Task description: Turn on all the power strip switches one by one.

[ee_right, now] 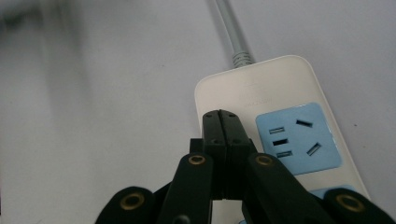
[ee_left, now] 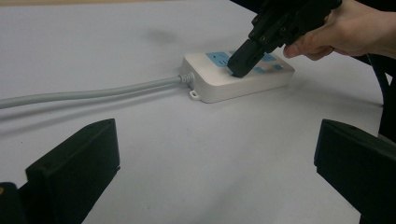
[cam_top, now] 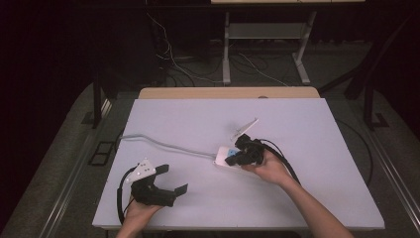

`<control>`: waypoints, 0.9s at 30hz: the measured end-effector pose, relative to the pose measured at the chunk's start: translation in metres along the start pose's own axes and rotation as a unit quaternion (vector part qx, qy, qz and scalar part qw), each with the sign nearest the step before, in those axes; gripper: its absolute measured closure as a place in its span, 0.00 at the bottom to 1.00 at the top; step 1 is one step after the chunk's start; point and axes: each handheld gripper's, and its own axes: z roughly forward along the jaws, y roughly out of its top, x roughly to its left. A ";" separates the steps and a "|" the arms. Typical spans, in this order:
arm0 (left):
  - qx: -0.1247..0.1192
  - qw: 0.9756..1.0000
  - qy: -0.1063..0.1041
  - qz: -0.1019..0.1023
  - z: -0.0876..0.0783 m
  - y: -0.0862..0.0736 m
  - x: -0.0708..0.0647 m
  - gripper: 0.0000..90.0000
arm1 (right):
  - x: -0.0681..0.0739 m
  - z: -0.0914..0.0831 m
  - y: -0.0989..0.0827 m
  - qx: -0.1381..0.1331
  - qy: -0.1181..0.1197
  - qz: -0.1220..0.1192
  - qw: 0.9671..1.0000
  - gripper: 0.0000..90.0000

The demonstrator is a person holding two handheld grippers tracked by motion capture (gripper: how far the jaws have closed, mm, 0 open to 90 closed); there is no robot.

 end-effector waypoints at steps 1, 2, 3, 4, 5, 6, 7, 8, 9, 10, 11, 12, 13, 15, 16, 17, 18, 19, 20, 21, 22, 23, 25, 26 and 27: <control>-0.001 1.000 0.000 -0.001 -0.001 0.000 0.000 0.00 | -0.001 0.000 -0.001 -0.002 0.002 0.001 1.000 1.00; -0.001 1.000 0.000 0.000 -0.001 0.000 0.000 0.00 | -0.002 0.000 -0.002 -0.006 0.005 0.004 1.000 1.00; -0.001 1.000 0.001 0.000 -0.001 0.000 0.000 0.00 | -0.002 0.000 -0.002 -0.007 0.005 0.007 1.000 1.00; -0.001 1.000 0.001 0.000 -0.001 0.000 0.001 0.00 | -0.002 0.000 -0.002 -0.008 0.007 0.010 1.000 1.00; 0.000 1.000 0.001 0.000 -0.001 0.000 0.001 0.00 | -0.003 0.000 -0.002 -0.009 0.009 0.014 1.000 1.00; -0.001 1.000 0.001 -0.001 -0.001 0.000 0.000 0.00 | -0.005 0.000 -0.003 -0.010 0.015 0.016 1.000 1.00; -0.002 1.000 0.000 0.000 -0.001 0.000 0.000 0.00 | -0.007 0.001 -0.003 -0.013 0.022 0.023 0.999 1.00; -0.001 1.000 0.000 0.002 -0.001 0.000 -0.001 0.00 | -0.008 0.002 -0.003 -0.013 0.008 0.022 1.000 1.00; 0.000 1.000 0.001 0.003 -0.001 0.000 -0.001 0.00 | -0.011 0.004 -0.003 -0.020 0.014 0.025 0.999 1.00; 0.001 1.000 0.001 0.004 -0.001 0.000 -0.002 0.00 | -0.014 0.004 -0.002 -0.020 0.025 0.032 0.999 1.00; 0.001 1.000 0.000 0.004 -0.001 0.000 -0.002 0.00 | -0.014 0.003 -0.003 -0.021 0.026 0.032 0.999 1.00; 0.001 1.000 0.001 0.004 -0.001 0.000 -0.001 0.00 | -0.013 0.003 -0.004 -0.025 0.022 0.027 0.999 1.00; 0.001 1.000 0.001 0.002 -0.001 0.000 0.000 0.00 | -0.012 0.003 -0.004 -0.027 0.018 0.024 0.999 1.00; 0.001 1.000 0.001 -0.001 0.000 0.000 0.002 0.00 | -0.011 0.003 -0.005 -0.028 0.015 0.022 0.999 1.00; 0.001 1.000 0.002 -0.001 0.000 0.000 0.002 0.00 | -0.011 0.003 -0.004 -0.026 0.017 0.022 0.999 1.00; 0.000 1.000 0.002 -0.001 0.000 0.000 0.002 0.00 | -0.011 0.003 -0.004 -0.024 0.016 0.020 0.999 1.00; 0.000 1.000 0.001 -0.001 0.000 0.000 0.002 0.00 | -0.010 0.003 -0.003 -0.023 0.015 0.018 0.999 1.00; 0.001 1.000 0.001 0.000 0.000 0.000 0.001 0.00 | -0.010 0.003 -0.002 -0.022 0.014 0.017 1.000 1.00; 0.002 1.000 0.001 0.001 0.000 0.000 0.001 0.00 | -0.010 0.003 -0.001 -0.019 0.014 0.018 1.000 1.00; 0.002 1.000 0.001 0.001 -0.001 0.000 0.001 0.00 | -0.010 0.003 -0.002 -0.020 0.013 0.017 1.000 1.00; 0.001 1.000 0.001 0.001 -0.001 0.000 0.001 0.00 | -0.010 0.002 -0.002 -0.023 0.022 0.020 0.999 1.00; 0.001 1.000 0.002 0.001 -0.001 0.000 0.002 0.00 | -0.009 0.002 -0.002 -0.022 0.019 0.019 0.999 1.00; 0.000 1.000 0.001 0.000 -0.001 0.000 0.002 0.00 | -0.009 -0.001 -0.001 -0.023 0.010 0.012 1.000 1.00; 0.000 1.000 0.002 0.000 -0.001 0.000 0.003 0.00 | -0.009 -0.003 -0.002 -0.027 0.011 0.017 0.999 1.00; 0.000 1.000 0.002 -0.001 -0.001 0.000 0.003 0.00 | -0.010 -0.006 -0.002 -0.033 0.011 0.019 0.999 1.00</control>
